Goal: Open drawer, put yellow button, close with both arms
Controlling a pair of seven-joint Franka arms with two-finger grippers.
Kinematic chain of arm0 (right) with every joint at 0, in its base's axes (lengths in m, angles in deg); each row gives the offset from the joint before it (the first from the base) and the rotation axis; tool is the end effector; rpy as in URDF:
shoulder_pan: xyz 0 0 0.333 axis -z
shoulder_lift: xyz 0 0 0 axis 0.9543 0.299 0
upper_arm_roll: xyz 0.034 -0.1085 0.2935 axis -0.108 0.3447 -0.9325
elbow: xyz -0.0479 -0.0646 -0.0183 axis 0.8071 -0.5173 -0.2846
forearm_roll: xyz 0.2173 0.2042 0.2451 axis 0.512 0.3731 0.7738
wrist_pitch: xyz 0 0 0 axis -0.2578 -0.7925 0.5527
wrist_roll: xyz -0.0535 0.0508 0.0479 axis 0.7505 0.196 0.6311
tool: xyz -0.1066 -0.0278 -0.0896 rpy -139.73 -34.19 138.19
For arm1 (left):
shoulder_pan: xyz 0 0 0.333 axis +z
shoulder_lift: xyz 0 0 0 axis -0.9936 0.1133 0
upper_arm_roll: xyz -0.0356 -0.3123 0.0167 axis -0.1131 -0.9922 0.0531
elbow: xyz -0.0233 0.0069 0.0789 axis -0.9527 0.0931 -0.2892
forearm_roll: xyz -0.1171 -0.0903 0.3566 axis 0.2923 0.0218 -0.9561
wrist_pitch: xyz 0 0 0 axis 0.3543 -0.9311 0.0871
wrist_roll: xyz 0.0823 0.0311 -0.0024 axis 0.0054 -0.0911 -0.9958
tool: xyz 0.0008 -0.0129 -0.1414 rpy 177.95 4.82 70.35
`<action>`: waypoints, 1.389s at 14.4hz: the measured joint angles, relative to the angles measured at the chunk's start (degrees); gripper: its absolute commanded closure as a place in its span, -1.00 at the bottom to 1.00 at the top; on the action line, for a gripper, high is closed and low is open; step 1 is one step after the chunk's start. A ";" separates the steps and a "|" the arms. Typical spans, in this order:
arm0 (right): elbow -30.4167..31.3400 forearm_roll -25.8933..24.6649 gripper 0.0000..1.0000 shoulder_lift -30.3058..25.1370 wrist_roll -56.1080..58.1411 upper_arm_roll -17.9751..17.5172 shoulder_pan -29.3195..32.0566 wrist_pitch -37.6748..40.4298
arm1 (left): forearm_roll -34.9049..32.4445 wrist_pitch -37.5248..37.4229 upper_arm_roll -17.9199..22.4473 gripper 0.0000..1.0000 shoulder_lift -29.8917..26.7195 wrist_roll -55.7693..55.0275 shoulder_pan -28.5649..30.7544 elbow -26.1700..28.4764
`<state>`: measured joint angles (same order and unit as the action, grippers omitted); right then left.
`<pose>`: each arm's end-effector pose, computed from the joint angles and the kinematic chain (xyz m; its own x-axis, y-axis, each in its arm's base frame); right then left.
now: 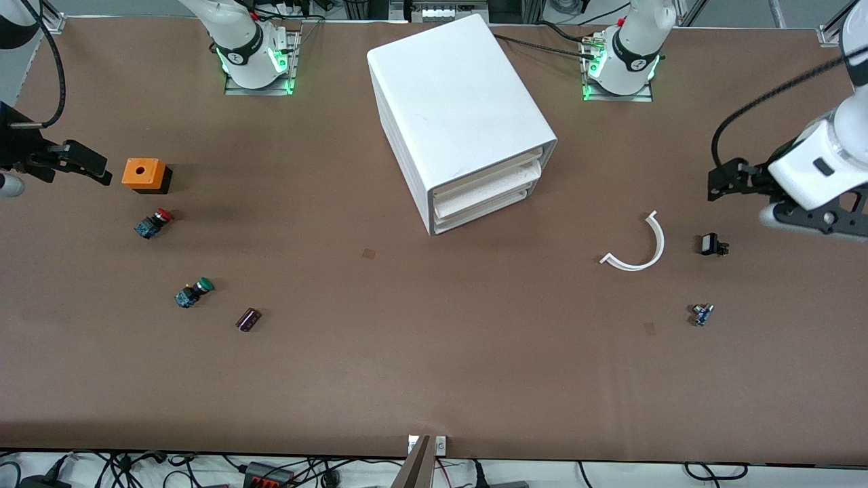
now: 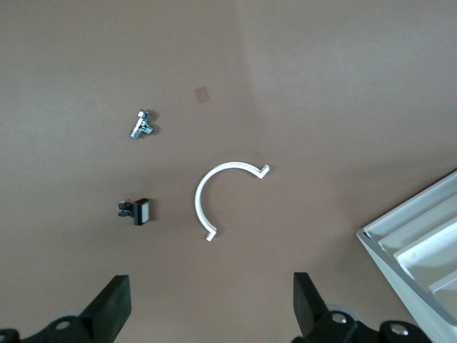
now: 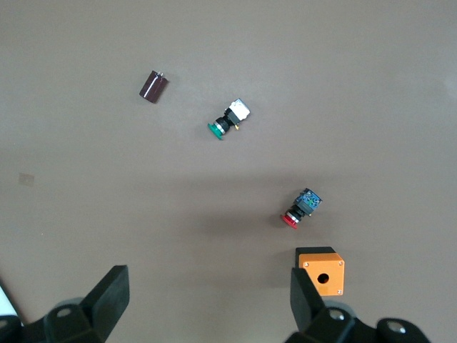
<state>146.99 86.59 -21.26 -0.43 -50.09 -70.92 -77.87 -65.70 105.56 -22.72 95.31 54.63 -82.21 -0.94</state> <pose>0.5521 -0.0368 0.5390 0.9993 -0.0361 -0.0086 -0.0360 -0.9992 0.0145 0.5839 -0.0368 0.5590 0.9843 -0.1641 -0.0656 -0.1658 -0.9859 -0.0215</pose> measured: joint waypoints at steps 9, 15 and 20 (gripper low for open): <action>0.24 0.00 -1.00 0.07 0.00 -0.07 0.00 -0.09 | 1.16 6.60 6.83 -1.00 -9.86 1.06 -4.94 13.24; 1.05 0.00 -1.00 0.11 0.00 -0.07 0.00 -0.40 | 1.20 6.21 6.74 -1.00 -9.88 1.06 -5.26 13.24; 1.18 0.00 -1.00 0.36 0.00 -0.07 0.01 -0.68 | 1.22 5.85 6.49 -1.00 -9.93 1.08 -5.33 13.23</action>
<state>148.17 86.58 -20.90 -0.43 -50.16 -70.92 -78.55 -64.49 111.41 -16.24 85.38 55.71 -87.54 12.29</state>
